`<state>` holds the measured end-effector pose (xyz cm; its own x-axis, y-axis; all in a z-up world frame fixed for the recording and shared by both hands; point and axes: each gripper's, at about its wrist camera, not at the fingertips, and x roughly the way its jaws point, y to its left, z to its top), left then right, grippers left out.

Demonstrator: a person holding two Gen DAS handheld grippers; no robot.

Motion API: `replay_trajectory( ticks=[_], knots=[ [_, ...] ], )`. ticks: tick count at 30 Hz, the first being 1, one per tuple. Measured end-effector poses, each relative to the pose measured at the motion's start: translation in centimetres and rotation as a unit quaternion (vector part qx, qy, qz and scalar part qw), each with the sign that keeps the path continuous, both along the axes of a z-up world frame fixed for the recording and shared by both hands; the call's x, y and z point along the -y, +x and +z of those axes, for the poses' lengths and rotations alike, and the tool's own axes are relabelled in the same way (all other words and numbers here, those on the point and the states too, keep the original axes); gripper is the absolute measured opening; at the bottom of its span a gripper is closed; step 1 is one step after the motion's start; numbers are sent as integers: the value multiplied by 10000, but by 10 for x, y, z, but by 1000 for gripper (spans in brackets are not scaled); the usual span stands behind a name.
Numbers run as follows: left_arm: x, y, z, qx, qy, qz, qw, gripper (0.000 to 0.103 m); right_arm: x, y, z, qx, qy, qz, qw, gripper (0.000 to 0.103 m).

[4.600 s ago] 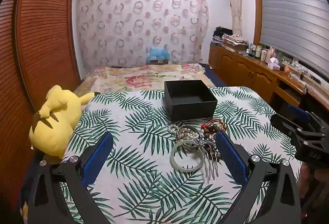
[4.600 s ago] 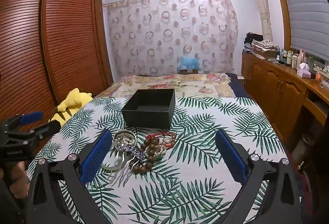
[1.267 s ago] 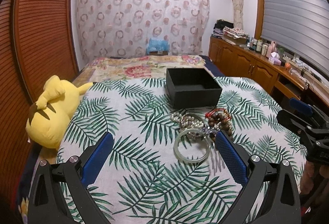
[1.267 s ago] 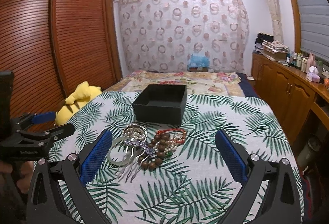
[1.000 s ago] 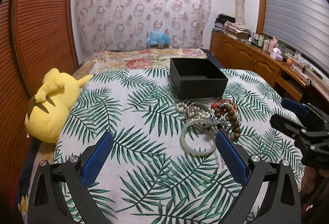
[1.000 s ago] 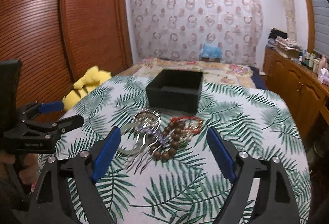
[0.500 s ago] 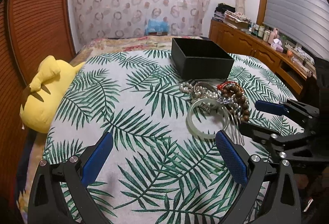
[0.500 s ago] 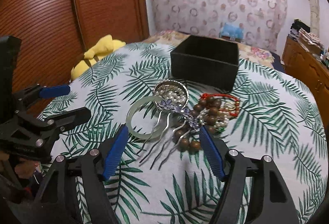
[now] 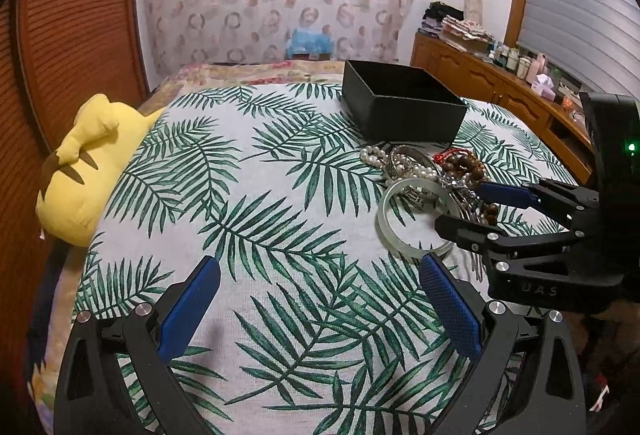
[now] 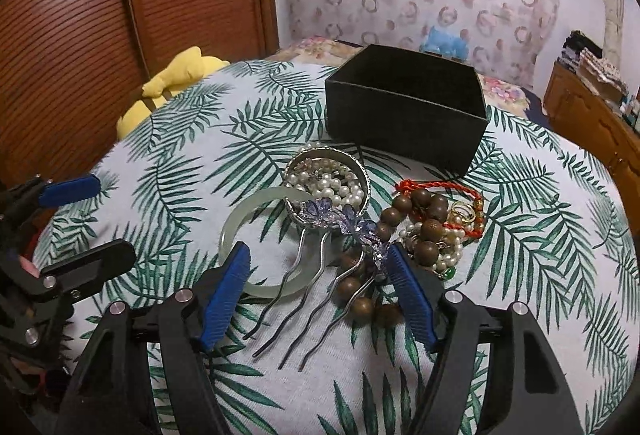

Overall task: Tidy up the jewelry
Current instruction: 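Grasp the silver flower hairpin with the right tool while the left tool grasps the jade bangle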

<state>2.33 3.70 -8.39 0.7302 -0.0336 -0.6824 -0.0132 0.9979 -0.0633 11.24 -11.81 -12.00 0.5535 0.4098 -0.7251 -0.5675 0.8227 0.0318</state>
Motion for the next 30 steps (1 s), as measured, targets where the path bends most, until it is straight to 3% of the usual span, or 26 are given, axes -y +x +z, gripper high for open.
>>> replay_trajectory(
  ticks=[9, 14, 16, 20, 21, 30],
  knots=[
    [3, 1, -3, -41, -4, -38, 10000, 96, 19, 5, 3, -45, 99, -106, 9999, 33],
    [8, 8, -5, -98, -63, -173, 9998, 96, 36, 2, 11, -8, 264, -157, 9995, 24],
    [10, 13, -6, -107, -91, -268, 9995, 96, 42, 1, 15, 29, 323, -118, 9994, 13],
    [16, 26, -5, -84, -103, -462, 9988, 95, 51, 2, 21, 142, 322, -162, 9992, 5],
    [18, 29, -6, -86, -125, -535, 9985, 92, 53, 4, 23, 145, 332, -175, 9992, 3],
    [28, 66, -17, -436, -282, -980, 9938, 41, 70, 10, 35, 285, 467, -247, 9982, 3]
  ],
)
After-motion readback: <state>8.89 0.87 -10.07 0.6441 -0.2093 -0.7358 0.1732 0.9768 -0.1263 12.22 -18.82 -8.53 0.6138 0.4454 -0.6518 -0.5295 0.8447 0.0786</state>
